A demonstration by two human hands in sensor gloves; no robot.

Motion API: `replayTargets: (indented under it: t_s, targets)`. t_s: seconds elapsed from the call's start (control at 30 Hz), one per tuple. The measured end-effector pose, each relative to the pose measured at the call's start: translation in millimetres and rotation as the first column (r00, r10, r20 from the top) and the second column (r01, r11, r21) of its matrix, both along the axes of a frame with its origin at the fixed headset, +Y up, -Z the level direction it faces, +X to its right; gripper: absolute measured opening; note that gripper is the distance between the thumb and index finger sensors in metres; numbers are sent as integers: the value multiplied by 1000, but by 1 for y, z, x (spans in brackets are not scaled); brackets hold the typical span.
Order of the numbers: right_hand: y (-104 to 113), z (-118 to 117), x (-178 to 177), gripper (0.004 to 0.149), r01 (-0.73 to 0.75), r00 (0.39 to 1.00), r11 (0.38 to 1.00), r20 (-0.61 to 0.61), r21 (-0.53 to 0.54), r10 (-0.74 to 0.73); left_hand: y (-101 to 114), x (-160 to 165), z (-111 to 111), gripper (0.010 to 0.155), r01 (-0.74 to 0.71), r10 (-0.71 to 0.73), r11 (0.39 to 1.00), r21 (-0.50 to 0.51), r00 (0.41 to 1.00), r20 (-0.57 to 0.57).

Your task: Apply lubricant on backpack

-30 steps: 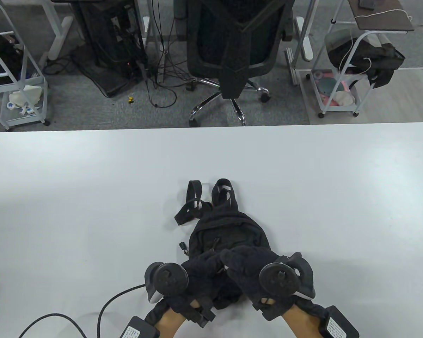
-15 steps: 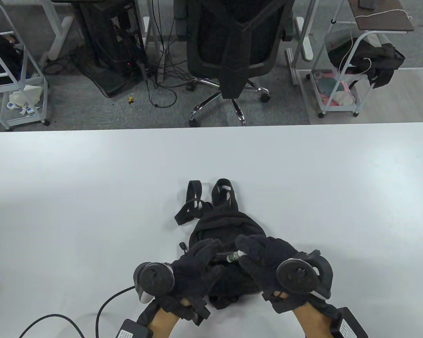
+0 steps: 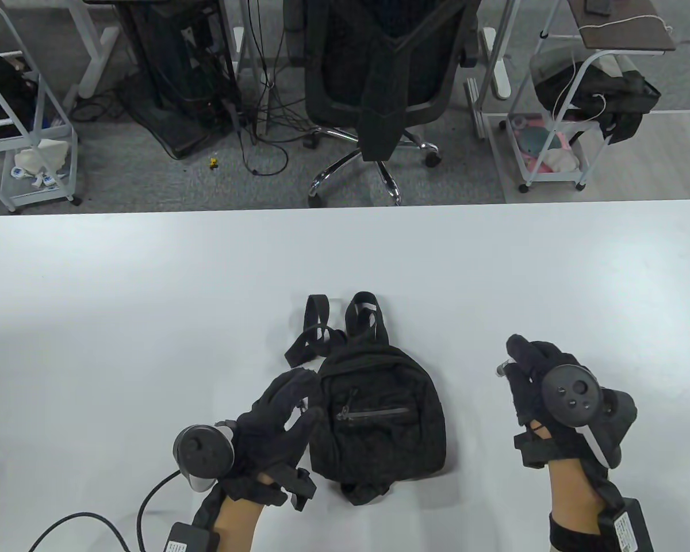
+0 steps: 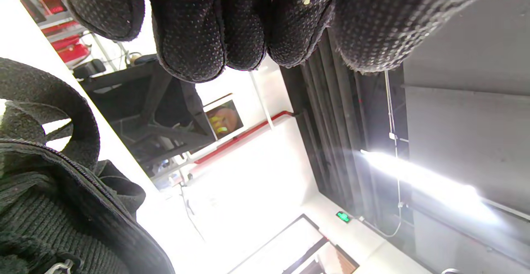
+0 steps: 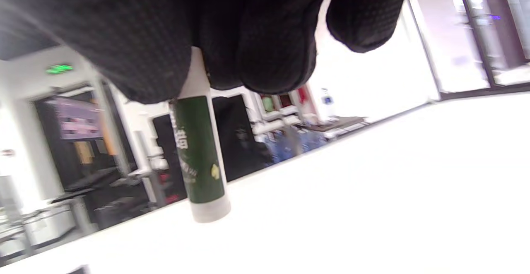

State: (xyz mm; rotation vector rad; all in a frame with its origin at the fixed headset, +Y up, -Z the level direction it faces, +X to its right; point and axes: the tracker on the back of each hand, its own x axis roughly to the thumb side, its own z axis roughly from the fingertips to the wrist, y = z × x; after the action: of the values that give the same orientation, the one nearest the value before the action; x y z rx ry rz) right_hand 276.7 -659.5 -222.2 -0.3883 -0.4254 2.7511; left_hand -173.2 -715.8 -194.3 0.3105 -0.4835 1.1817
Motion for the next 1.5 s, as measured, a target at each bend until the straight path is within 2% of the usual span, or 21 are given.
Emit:
replayTargets:
  t_s: [0.07, 0.13, 0.23, 0.3, 0.57, 0.77, 0.93, 1.0, 1.1, 1.17, 1.23, 1.3, 1.4, 1.5]
  targets:
    - [-8, -4, 13, 46, 27, 997, 999, 72, -47, -23, 0, -1, 0, 64, -5, 5, 1000, -1, 1000, -3]
    - [-20, -8, 28, 46, 17, 974, 993, 226, -114, 9, 0, -3, 0, 64, -11, 11, 1000, -5, 1000, -5]
    - [-33, -12, 42, 46, 30, 941, 987, 336, -158, 26, -2, -5, -2, 64, -19, 19, 1000, -13, 1000, -9]
    - [-40, -14, 47, 46, 38, 929, 982, 369, -186, 34, -2, -6, -2, 64, -21, 21, 1000, -19, 1000, -7]
    - [-61, -22, 49, 47, 59, 930, 962, 365, -266, 44, -1, -7, -3, 64, -22, 22, 999, -28, 1000, -7]
    - [-62, -22, 48, 48, 76, 938, 957, 346, -281, 27, -1, -7, -3, 64, -22, 22, 999, -27, 1000, -7]
    - [-58, -20, 52, 58, 118, 949, 949, 314, -292, -21, -1, -7, -3, 64, -17, 17, 1000, -26, 1000, -8]
    - [-51, -15, 55, 63, 157, 955, 948, 287, -277, -74, -1, -8, -3, 64, -16, 15, 1000, -26, 1000, -12]
    - [-36, -8, 54, 63, 186, 962, 961, 235, -205, -136, -1, -9, -3, 64, -20, 20, 999, -26, 1000, -17]
    - [-25, -5, 47, 63, 230, 967, 962, 144, -144, -209, 0, -9, -3, 64, -22, 21, 1000, -23, 1000, -20]
    - [-15, -3, 36, 63, 290, 957, 953, -1, -88, -291, 1, -10, -3, 64, -23, 23, 1000, -13, 999, -24]
    - [-6, 0, 18, 63, 378, 909, 925, -183, -22, -376, 3, -12, -1, 64, -25, 25, 1000, 0, 999, -30]
    - [1, 3, -4, 64, 451, 836, 892, -354, 11, -418, 7, -13, 0, 65, -24, 24, 1000, 16, 1000, -18]
    - [3, 6, -26, 64, 501, 769, 865, -472, 26, -431, 10, -14, 2, 66, -34, 34, 999, 34, 999, -15]
